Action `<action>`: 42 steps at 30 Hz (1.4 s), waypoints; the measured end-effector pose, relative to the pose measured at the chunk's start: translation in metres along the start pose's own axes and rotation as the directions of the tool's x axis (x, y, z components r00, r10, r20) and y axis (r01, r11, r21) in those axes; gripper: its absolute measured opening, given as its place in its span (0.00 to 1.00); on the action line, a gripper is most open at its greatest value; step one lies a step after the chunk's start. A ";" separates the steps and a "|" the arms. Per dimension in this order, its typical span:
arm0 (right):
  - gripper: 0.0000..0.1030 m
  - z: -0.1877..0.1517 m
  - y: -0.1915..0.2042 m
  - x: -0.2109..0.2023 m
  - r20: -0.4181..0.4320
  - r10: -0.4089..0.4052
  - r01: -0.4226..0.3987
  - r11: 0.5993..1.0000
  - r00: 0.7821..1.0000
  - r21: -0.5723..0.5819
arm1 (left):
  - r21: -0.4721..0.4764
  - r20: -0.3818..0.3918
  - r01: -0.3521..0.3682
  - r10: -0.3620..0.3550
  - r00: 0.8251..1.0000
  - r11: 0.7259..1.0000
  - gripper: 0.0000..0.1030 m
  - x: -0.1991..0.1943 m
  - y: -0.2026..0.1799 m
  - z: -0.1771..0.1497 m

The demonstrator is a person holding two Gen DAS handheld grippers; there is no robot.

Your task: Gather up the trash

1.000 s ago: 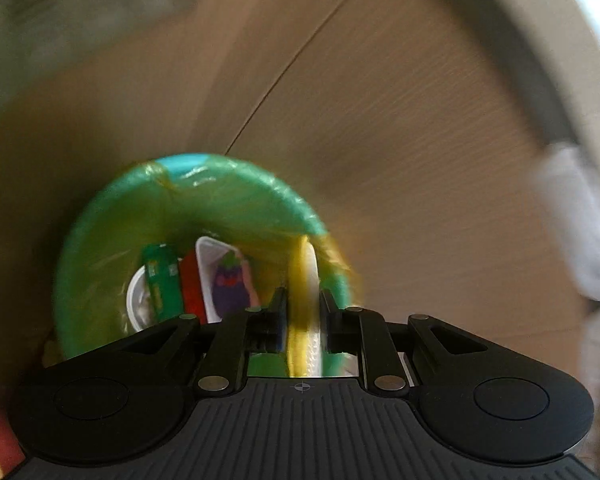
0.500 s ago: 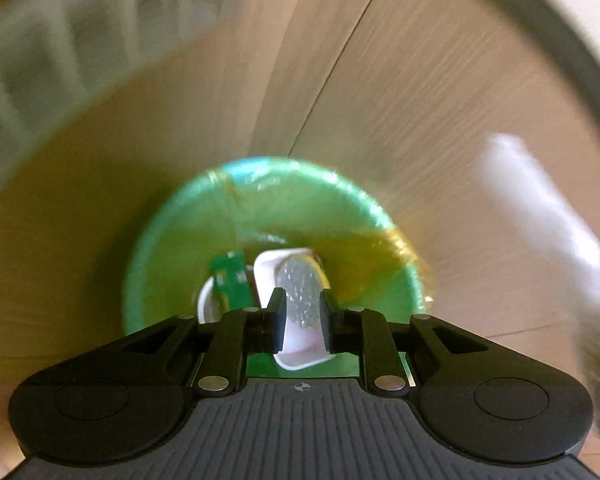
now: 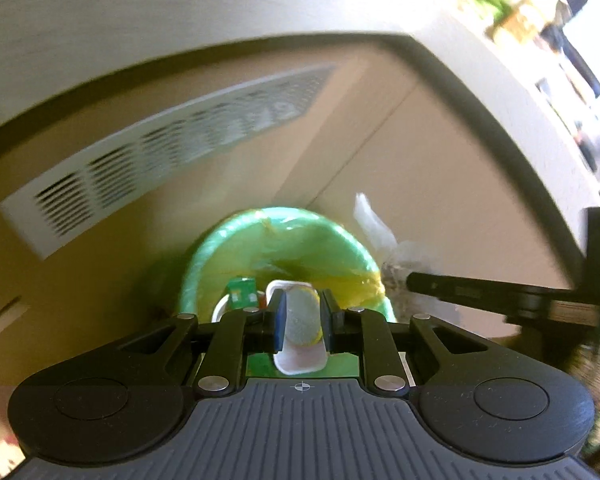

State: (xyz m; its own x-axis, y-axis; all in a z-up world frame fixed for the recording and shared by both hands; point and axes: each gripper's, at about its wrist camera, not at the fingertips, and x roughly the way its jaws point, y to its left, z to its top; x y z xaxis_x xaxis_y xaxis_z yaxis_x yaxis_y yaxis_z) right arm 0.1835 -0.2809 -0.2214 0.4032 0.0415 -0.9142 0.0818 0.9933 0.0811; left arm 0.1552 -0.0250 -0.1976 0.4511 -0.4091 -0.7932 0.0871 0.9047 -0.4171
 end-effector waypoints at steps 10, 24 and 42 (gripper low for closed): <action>0.32 -0.005 0.002 0.022 -0.050 -0.061 0.064 0.997 0.997 0.052 | -0.063 0.001 0.043 -0.043 0.999 0.997 0.20 -0.013 0.031 -0.010; 0.35 -0.027 0.037 -0.099 0.214 -0.079 0.093 0.994 0.974 -0.059 | 0.006 0.185 0.061 -0.061 0.981 0.998 0.20 -0.108 0.015 0.000; 0.62 -0.011 0.176 -0.224 0.466 0.234 -0.110 0.954 0.853 -0.279 | 0.147 0.530 -0.207 0.099 0.842 0.967 0.16 -0.235 -0.020 0.023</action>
State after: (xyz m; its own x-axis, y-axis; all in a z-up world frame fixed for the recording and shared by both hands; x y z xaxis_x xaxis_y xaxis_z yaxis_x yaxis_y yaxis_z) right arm 0.0973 -0.1141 -0.0068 0.7881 0.2179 -0.5756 -0.2203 0.9731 0.0668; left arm 0.0685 0.0556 0.0072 0.8591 -0.1918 -0.4745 0.1220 0.9772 -0.1741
